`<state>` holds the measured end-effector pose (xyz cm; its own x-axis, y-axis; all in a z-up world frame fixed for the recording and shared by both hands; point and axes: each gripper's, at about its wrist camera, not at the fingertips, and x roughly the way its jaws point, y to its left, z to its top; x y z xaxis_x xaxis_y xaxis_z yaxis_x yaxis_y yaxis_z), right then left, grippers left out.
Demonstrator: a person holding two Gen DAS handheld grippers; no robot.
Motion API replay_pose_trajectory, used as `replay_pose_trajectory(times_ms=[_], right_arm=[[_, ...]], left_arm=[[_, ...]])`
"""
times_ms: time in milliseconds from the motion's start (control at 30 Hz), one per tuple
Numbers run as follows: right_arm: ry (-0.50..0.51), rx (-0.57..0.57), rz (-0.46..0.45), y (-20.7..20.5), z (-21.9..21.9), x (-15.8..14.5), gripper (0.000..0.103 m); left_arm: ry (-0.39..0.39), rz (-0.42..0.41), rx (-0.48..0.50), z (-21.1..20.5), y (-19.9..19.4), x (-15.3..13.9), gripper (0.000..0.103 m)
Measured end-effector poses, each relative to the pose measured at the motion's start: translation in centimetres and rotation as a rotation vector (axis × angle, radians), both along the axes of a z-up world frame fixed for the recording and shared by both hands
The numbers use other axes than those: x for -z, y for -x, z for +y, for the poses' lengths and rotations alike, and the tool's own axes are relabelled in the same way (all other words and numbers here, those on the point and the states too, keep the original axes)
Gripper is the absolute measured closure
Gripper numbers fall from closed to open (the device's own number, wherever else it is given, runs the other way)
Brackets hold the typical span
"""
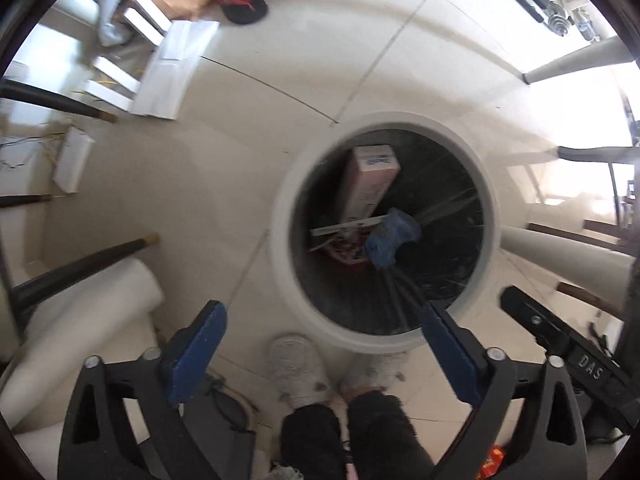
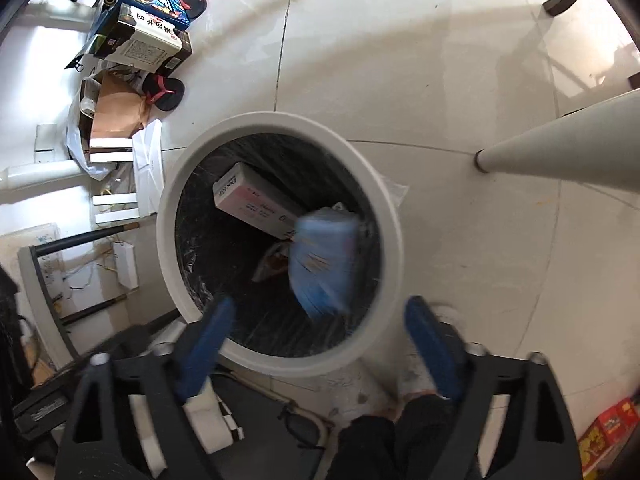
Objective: Collect trash
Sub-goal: 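Carry the wrapper and blue bag to the bin and release both, then grasp the cream leaflet with the left tool while the right tool grasps the black lid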
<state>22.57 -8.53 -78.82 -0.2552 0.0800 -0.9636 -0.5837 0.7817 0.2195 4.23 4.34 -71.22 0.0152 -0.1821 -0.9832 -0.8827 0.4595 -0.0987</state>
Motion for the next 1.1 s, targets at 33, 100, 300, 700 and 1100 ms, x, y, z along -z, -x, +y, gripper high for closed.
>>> replay_pose_trajectory(times_ms=[33, 100, 300, 700, 1100], right_arm=[[0.018, -0.023, -0.028, 0.1, 0.0, -0.6, 0.000], [0.038, -0.059, -0.075, 0.5, -0.2, -2.0, 0.000], [0.072, -0.159, -0.157, 2.0, -1.1, -6.6, 0.000], [0.026, -0.200, -0.223, 4.5, -3.6, -21.6, 0.000], [-0.045, -0.213, -0.272, 6.9, -6.5, -39.5, 0.000]], left_arm=[[-0.017, 0.015, -0.001, 0.1, 0.3, -0.5, 0.000], [-0.053, 0.039, 0.009, -0.1, 0.9, -1.9, 0.000], [-0.114, 0.073, 0.065, -1.5, 1.7, -6.5, 0.000], [-0.149, 0.030, 0.089, -4.4, 3.4, -19.0, 0.000], [-0.195, -0.037, 0.112, -6.8, 5.7, -32.7, 0.000]])
